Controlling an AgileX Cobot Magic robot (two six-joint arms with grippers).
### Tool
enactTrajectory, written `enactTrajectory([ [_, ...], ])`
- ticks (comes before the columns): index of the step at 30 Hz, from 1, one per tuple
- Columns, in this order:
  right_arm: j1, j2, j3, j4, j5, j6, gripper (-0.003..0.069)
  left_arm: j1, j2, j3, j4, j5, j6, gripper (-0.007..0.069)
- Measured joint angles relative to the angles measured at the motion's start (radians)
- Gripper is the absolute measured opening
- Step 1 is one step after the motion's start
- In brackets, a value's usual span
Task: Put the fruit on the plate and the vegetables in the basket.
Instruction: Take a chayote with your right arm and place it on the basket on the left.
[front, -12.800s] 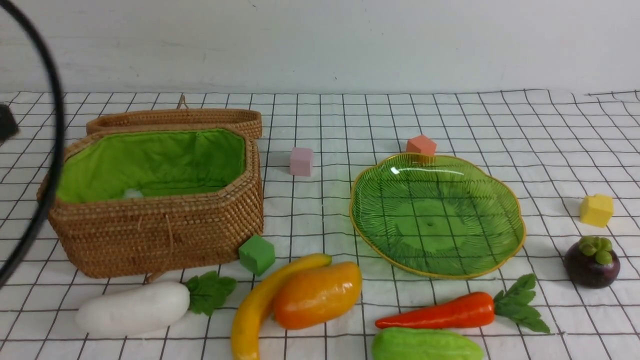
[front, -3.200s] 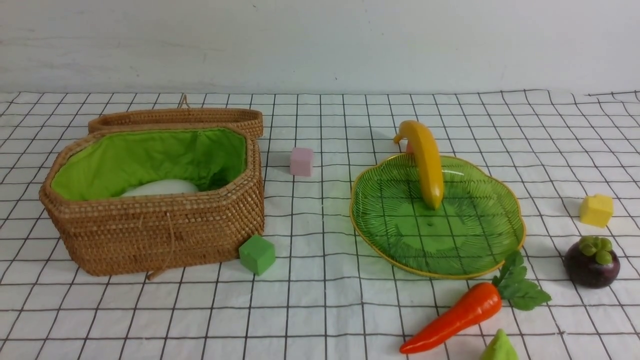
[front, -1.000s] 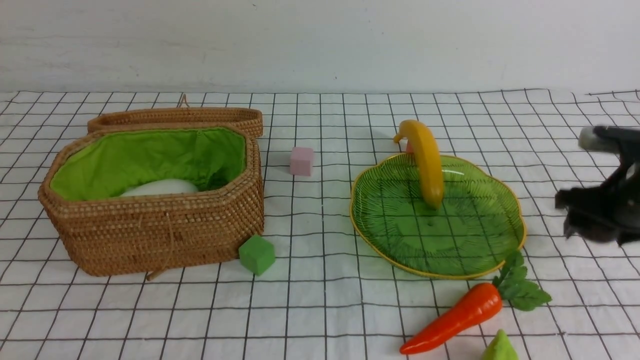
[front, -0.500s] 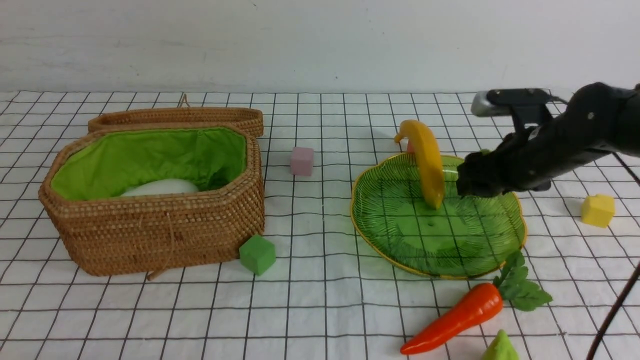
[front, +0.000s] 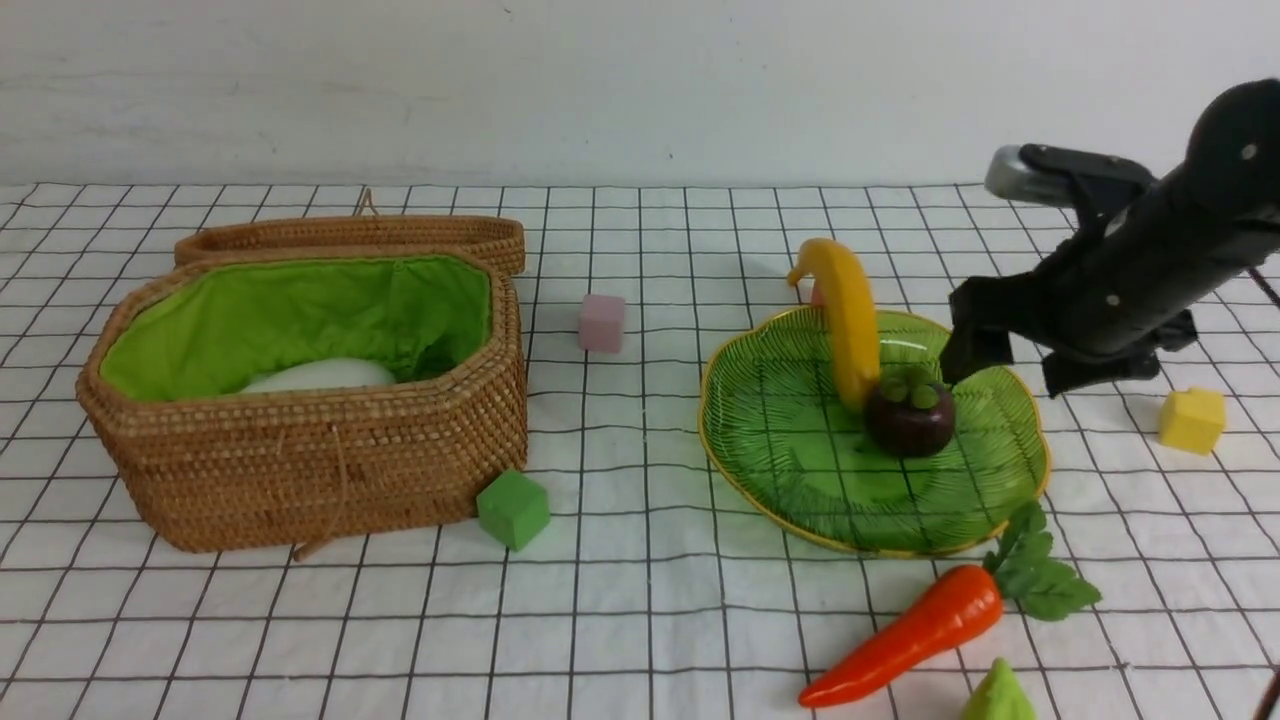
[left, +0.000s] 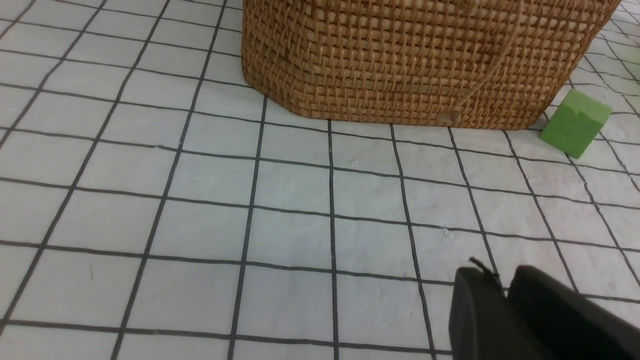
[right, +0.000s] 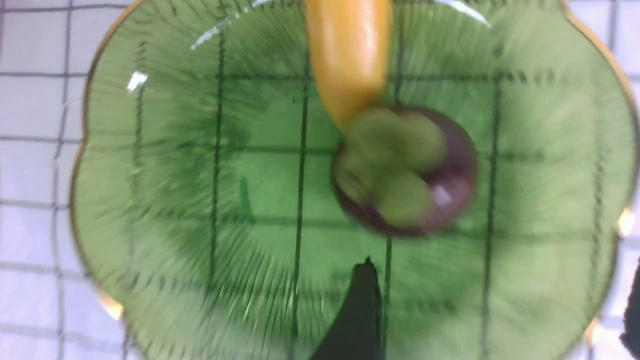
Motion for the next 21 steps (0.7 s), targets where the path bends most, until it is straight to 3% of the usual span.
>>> enactTrajectory([
  [5, 0.043, -0.134, 0.099, 0.000, 0.129, 0.026, 0.0631, 0.000, 0.000, 0.000, 0.000, 0.000, 0.000, 0.0093],
  [9, 0.156, -0.263, 0.324, 0.002, 0.157, 0.105, 0.0623, 0.000, 0.000, 0.000, 0.000, 0.000, 0.000, 0.0096],
  [15, 0.262, -0.292, 0.572, 0.004, 0.015, 0.184, 0.0610, 0.000, 0.000, 0.000, 0.000, 0.000, 0.000, 0.0101],
  [19, 0.290, -0.247, 0.706, 0.003, -0.179, 0.192, 0.0561, 0.000, 0.000, 0.000, 0.000, 0.000, 0.000, 0.0104],
  [21, 0.290, -0.213, 0.739, -0.008, -0.213, 0.182, 0.0484, 0.000, 0.000, 0.000, 0.000, 0.000, 0.000, 0.0108],
])
